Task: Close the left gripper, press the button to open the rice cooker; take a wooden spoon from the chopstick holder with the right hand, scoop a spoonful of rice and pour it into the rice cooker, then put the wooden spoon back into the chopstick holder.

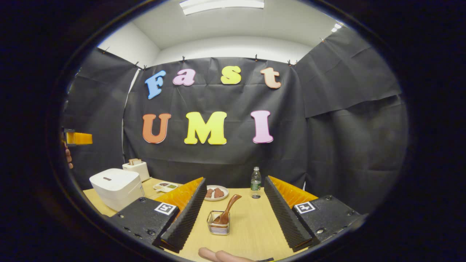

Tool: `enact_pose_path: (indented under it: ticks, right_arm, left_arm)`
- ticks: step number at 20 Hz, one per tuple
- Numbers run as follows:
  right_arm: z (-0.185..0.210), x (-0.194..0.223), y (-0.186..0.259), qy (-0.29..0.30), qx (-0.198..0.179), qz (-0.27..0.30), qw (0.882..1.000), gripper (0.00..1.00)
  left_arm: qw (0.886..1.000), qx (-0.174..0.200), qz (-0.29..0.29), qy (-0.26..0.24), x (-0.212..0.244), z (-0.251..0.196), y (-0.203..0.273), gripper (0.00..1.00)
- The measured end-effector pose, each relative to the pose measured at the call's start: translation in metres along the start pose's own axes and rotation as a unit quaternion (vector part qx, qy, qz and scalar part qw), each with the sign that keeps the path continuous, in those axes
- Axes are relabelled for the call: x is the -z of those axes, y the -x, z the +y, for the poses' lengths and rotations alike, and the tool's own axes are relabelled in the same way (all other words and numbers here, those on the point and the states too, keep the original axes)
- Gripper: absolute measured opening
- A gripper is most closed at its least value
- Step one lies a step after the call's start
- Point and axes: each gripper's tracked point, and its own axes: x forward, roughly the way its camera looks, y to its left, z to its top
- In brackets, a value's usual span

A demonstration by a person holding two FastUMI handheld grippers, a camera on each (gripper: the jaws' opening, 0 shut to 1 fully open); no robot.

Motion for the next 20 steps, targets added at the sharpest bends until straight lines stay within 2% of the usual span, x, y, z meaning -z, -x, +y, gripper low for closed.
enact_pose_path:
  ticks: [1, 2, 3, 5, 6, 7, 11, 16, 20]
  right_arm:
    - [0.001, 0.001, -0.002, 0.003, -0.004, -0.001, 1.000, 0.99]
    - [0.002, 0.003, -0.003, 0.005, -0.006, -0.002, 1.000, 0.99]
    - [0.003, 0.005, -0.005, 0.005, -0.009, -0.003, 1.000, 0.99]
    - [0.005, 0.006, -0.007, 0.004, -0.013, -0.008, 1.000, 0.99]
    - [0.005, 0.008, -0.008, 0.005, -0.013, -0.011, 1.000, 0.99]
    - [0.004, 0.011, -0.010, 0.007, -0.011, -0.013, 1.000, 0.99]
    - [0.007, 0.025, -0.018, 0.039, -0.006, -0.013, 0.999, 1.00]
    - [0.014, 0.043, -0.026, 0.074, -0.015, -0.008, 0.997, 0.99]
    - [0.013, 0.053, -0.032, 0.074, -0.015, 0.002, 0.997, 1.00]
  left_arm:
    - [1.000, -0.007, 0.013, 0.002, 0.005, 0.009, -0.006, 0.67]
    - [0.999, -0.018, 0.032, -0.001, 0.011, 0.018, -0.008, 0.54]
    - [0.999, -0.031, 0.043, -0.007, 0.015, 0.029, -0.013, 0.51]
    - [0.998, -0.046, 0.051, -0.004, 0.017, 0.044, -0.029, 0.28]
    - [0.996, -0.061, 0.059, -0.005, 0.022, 0.056, -0.037, 0.07]
    - [0.995, -0.073, 0.075, -0.006, 0.033, 0.067, -0.040, 0.04]
    - [0.982, -0.099, 0.158, -0.012, 0.074, 0.109, -0.061, 0.00]
    - [0.970, -0.126, 0.209, -0.021, 0.119, 0.120, -0.078, 0.00]
    - [0.962, -0.139, 0.233, -0.018, 0.143, 0.130, -0.084, 0.00]
